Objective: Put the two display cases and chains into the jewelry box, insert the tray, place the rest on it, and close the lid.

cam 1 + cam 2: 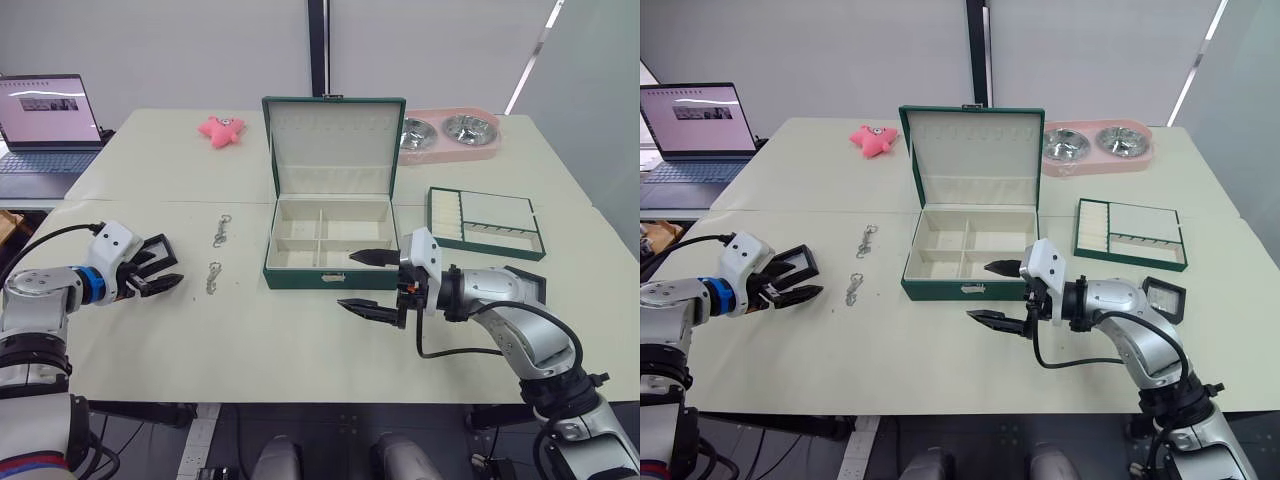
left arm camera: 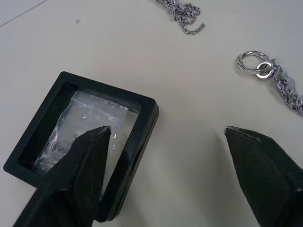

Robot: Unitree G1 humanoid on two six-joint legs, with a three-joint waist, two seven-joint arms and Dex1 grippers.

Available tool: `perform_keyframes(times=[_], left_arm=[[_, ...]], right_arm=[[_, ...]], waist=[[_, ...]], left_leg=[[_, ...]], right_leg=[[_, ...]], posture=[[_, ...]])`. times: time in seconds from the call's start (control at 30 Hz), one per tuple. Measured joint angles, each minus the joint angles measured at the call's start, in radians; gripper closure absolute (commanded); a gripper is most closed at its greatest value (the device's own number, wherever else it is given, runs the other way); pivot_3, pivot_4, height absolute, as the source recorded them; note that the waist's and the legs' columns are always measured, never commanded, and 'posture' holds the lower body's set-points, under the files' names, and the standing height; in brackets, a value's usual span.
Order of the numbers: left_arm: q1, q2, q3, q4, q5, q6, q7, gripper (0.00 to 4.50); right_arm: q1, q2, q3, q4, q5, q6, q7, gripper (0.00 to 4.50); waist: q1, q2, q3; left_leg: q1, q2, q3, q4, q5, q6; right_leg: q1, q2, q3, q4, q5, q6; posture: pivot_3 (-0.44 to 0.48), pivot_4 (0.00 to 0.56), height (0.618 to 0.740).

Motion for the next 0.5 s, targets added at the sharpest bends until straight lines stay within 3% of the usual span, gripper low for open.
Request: perform_keyframes(times=[0.3,0.5], left_arm=[[0.002,0.000,0.000,-0.006,0.005,0.013,0.019,4.31],[0.015,0.000,0.002,-0.042,0.003,0.040,0.022,4.47]], right_arm=[[0.000,0.008,0.000,0.011,-0.003,-0.016,0.008,0.00],[-0.001,0.009,0.000,0.016,-0.003,-0.018,0.009,0.00]], waist=[[0.000,0.000,0.000],[0.000,0.000,0.000]], left_leg=[[0.000,0.000,0.000,0.000,0.000,0.000],[0.000,0.000,0.000,0.000,0.000,0.000]], right_leg=[[0.000,0.000,0.000,0.000,0.000,0.000],[0.000,0.000,0.000,0.001,0.000,0.000]], posture=[[0.000,0.150,0.740],[0.000,0.150,0.740]])
